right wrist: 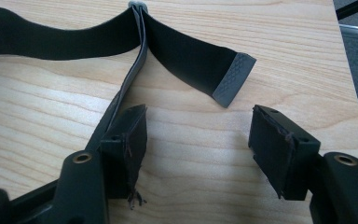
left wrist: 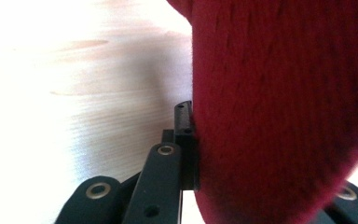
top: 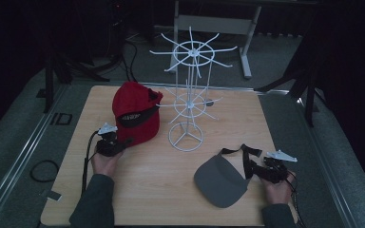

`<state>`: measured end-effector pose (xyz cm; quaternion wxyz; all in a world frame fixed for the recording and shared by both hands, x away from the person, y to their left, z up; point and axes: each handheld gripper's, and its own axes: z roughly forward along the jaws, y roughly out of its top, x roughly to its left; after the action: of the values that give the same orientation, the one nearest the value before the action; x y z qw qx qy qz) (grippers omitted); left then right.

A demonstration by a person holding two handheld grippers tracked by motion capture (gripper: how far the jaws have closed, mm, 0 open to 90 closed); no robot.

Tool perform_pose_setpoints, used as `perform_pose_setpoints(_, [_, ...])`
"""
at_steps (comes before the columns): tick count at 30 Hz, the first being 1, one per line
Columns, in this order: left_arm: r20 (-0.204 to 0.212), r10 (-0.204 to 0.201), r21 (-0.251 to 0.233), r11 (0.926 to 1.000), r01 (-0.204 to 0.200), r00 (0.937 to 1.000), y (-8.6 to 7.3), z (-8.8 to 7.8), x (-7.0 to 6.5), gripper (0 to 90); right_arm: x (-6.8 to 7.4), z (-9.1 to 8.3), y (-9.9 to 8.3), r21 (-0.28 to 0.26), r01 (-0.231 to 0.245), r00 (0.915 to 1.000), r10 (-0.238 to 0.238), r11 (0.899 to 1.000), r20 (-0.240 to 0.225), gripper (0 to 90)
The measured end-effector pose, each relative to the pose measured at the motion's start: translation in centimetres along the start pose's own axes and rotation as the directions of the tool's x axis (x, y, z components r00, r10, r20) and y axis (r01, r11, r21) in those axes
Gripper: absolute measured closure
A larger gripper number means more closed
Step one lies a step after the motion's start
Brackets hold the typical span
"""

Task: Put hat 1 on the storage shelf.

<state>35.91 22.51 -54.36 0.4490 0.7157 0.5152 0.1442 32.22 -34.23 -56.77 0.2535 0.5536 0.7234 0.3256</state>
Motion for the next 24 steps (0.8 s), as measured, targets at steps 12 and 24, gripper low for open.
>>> perform_pose_setpoints(12, [-0.017,0.033,-0.03,0.999,-0.033,0.9993,1.1,-1.5,-0.5,85.5,0.0,0.0,0.0,0.0,0.001,1.0,-0.001,1.0,-0.001,36.6])
perform_pose_setpoints(24, [-0.035,0.045,-0.067,0.9966,-0.048,0.9983,2.9,-3.4,-0.6,85.5,0.0,0.0,0.0,0.0,0.001,1.0,-0.001,1.0,-0.001,36.6])
